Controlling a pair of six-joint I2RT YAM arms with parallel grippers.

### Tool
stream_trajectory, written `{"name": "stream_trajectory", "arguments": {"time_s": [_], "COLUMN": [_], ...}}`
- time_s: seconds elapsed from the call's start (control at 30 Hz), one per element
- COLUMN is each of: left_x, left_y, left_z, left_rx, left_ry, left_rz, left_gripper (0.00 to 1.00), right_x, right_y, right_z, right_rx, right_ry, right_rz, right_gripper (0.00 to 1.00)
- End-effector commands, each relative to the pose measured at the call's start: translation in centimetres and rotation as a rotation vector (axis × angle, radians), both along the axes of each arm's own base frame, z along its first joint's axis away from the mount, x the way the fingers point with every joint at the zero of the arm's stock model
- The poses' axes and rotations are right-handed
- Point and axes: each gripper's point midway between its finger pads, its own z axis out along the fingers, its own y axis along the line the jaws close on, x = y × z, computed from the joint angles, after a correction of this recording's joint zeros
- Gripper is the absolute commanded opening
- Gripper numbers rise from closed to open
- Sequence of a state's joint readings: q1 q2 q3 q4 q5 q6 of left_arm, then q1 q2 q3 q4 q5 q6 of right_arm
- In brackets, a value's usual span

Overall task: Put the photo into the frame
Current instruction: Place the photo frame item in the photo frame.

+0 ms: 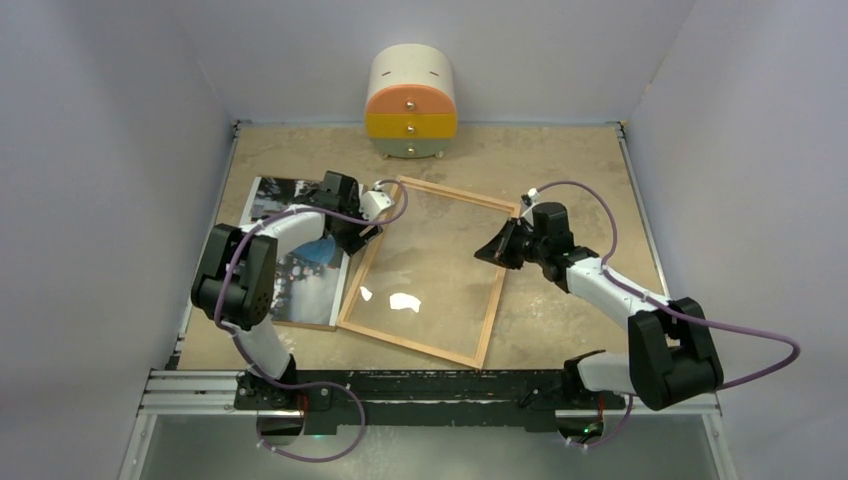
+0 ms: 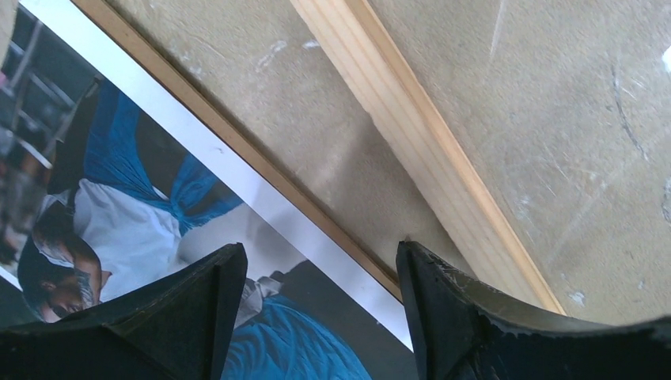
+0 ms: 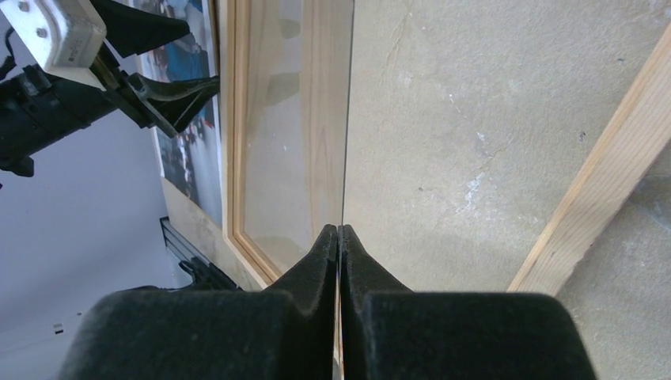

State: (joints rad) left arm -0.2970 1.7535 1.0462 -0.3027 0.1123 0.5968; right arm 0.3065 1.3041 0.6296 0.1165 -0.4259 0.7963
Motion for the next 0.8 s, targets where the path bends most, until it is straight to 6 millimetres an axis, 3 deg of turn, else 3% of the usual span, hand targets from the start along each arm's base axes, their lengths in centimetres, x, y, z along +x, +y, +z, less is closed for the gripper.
{"name": "stream_trajectory", "arguments": {"time_s": [0.0, 0.3, 0.77], "left_x": [-1.5, -4.3, -7.2], "left_y": [-0.3, 0.7, -0.3], "left_z": [1.0, 0.0, -1.2], "left_rx": [-0.016, 0.013, -0.051], "left_ry": [-0.002, 0.002, 0.044], "left_rz": [-0.053, -0.113, -0.195], "left_gripper": [0.72, 0.68, 0.64], "right_x": [0.4, -0.4, -1.2], "right_y": [0.5, 0.9, 2.0], "right_z": [1.1, 0.5, 1.5], "right_rx": [0.051, 0.123, 0.363], "right_ry": [-0.033, 0.01, 0.064], "right_rz": [-0.003, -0.025, -0.089], "right_gripper": [0.0, 0.0, 0.0]}}
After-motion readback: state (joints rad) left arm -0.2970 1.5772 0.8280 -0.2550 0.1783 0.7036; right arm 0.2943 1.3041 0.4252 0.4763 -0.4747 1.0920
